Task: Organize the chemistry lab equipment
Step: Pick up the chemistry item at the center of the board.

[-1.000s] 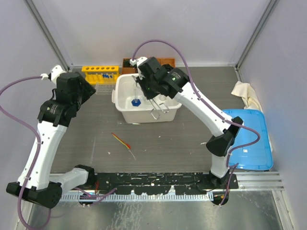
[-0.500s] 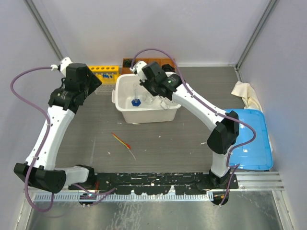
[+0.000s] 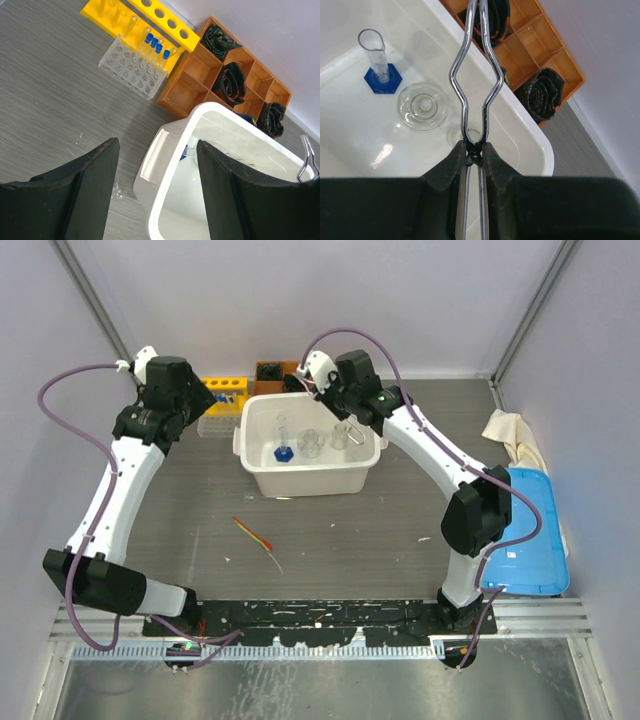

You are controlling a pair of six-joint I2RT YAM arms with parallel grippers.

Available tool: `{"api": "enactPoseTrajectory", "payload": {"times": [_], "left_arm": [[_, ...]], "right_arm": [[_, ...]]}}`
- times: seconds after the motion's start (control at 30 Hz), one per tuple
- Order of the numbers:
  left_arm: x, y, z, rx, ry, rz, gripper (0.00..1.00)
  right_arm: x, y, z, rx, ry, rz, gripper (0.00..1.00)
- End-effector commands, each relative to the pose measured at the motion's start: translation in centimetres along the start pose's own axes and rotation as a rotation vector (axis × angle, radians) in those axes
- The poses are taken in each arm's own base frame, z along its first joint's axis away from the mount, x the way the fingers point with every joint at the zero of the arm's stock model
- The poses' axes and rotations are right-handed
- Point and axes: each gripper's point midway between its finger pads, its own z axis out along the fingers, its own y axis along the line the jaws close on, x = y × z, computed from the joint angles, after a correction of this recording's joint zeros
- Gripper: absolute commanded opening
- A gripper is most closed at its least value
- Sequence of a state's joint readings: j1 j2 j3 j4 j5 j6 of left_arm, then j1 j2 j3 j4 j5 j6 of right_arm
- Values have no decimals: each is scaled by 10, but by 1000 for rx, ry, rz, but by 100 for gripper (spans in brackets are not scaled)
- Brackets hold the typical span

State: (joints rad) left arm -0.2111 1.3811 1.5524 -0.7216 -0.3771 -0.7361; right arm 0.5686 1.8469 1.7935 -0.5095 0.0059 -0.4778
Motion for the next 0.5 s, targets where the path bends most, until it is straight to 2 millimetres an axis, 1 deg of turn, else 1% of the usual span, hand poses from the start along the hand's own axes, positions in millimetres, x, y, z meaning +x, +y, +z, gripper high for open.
{"api": "enactPoseTrajectory", "payload": {"times": [0.0,0.1,0.23,0.4,0.47], "left_arm": [[-23,-18,1,61,-51,-32,65],[-24,-19,5,58,-45,-33,65],[-22,-21,9,60,-36,-29,65],[-18,-19,13,54,-21,-25,65],[-18,-18,12,52,-21,-26,65]], "right_arm": [[-55,-10,-32,-30,-253,-147,1],[-60,0,-36,-111,-313,-212,1],[-71,14,-45,-225,-374,-251,1],[-74,34,-48,-353,-396,-284,1],[-71,43,-49,-410,-398,-290,1]]}}
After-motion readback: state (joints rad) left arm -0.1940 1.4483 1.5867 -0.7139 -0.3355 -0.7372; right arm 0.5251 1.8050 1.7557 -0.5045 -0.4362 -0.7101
